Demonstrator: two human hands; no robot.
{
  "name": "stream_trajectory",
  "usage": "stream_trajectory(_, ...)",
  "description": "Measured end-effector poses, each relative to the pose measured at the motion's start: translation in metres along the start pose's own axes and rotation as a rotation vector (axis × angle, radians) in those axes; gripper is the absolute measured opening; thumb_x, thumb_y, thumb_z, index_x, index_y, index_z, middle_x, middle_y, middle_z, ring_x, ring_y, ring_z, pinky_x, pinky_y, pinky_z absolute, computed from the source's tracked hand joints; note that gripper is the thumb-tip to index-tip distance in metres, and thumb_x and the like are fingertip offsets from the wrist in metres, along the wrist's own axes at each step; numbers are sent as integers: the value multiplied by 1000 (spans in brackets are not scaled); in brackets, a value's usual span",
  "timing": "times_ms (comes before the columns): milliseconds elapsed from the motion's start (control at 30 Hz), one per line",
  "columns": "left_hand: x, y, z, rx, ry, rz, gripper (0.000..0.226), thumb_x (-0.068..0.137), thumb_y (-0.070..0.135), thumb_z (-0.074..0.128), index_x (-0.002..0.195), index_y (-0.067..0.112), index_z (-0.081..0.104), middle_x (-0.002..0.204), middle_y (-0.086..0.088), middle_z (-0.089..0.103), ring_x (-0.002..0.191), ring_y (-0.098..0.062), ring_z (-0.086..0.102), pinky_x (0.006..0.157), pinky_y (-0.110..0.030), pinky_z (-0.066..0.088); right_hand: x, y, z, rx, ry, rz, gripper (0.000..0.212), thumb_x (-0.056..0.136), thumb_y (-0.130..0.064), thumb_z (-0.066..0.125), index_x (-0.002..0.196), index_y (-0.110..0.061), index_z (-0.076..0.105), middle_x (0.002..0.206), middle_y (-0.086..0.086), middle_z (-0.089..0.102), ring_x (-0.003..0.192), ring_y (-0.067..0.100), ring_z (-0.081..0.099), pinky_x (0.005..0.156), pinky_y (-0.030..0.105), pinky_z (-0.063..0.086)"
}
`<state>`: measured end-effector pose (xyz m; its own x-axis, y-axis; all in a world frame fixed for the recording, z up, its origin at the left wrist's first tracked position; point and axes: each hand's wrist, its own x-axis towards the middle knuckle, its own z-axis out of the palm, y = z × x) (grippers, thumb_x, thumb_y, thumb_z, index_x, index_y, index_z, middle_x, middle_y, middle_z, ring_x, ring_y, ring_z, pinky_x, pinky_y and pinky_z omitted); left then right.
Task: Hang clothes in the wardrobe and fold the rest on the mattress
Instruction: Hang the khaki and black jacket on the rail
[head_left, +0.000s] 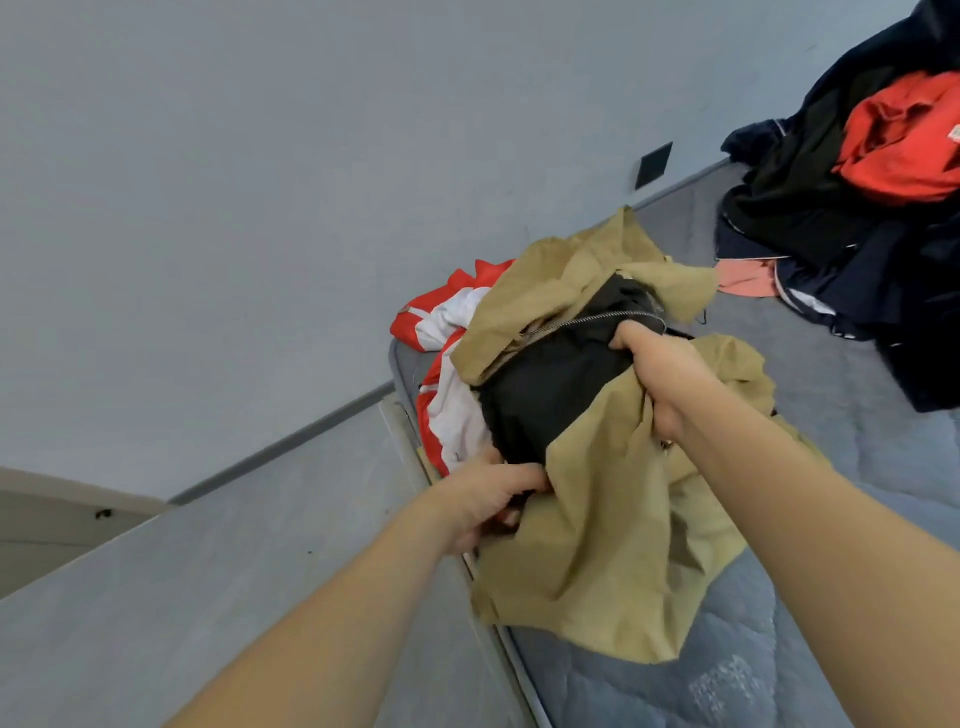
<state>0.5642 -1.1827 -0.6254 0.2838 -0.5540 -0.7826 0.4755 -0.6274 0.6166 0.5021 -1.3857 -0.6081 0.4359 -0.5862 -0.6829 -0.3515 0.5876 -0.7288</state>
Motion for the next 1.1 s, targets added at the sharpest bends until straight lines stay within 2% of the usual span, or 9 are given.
stream_trajectory(133,-43,18,-1,22,214,133,41,71,27,63,110,13,66,98,-15,74,95,-33,70,88,-50,58,-57,-41,31,-12,-88,-198,25,61,-26,64,83,-15,60,77,10,63,68,27,64,61,38,52)
stream_trajectory(200,-83,33,-10,45,276,225,31,73,26,58,99,14,69,90,-10,74,90,-29,70,82,-43,58,-96,-68,51,-9,-146,-253,31,57,-27,64,85,-15,59,79,10,63,72,29,65,67,44,56)
stream_trajectory(267,-134,53,-19,80,322,310,13,81,18,56,77,21,68,68,1,70,69,-15,67,61,-27,52,-143,-97,72,-15,-194,-305,33,58,-26,64,88,-15,59,81,9,61,73,27,64,68,44,57)
stream_trajectory(367,-231,85,-27,130,411,408,38,84,15,52,49,29,56,49,13,52,46,-6,50,51,-23,39,-228,-140,98,9,-274,-383,20,67,-18,62,85,-14,58,77,7,56,67,22,58,59,35,49)
stream_trajectory(600,-491,91,-29,-18,619,586,32,85,4,52,57,21,49,52,8,46,46,-8,43,50,-22,35,-457,-186,150,28,-512,-449,27,65,-14,60,91,-14,51,86,8,43,76,24,43,68,38,36)
stream_trajectory(800,-661,12,-17,-286,813,689,15,87,-1,50,76,9,52,59,0,48,49,-12,44,46,-21,34,-614,-147,198,-107,-737,-456,35,58,-17,60,91,-13,49,88,7,40,77,23,40,66,39,33)
stream_trajectory(933,-722,-66,2,-507,869,743,29,84,-5,47,63,15,51,55,-1,44,48,-14,41,47,-24,31,-676,-85,214,-261,-846,-421,36,55,-19,60,90,-14,51,87,6,44,75,22,45,66,38,36)
stream_trajectory(1033,-760,-129,20,-687,974,754,22,64,-1,45,54,17,39,52,1,31,46,-14,29,49,-25,20,-707,-27,217,-418,-920,-378,31,60,-17,59,91,-14,55,87,5,49,76,22,48,66,35,38)
stream_trajectory(1100,-787,-171,31,-771,1071,747,24,58,1,43,45,21,42,49,2,34,42,-12,33,46,-22,25,-729,12,215,-562,-977,-353,26,67,-20,60,92,-17,58,85,5,53,71,21,51,61,30,39)
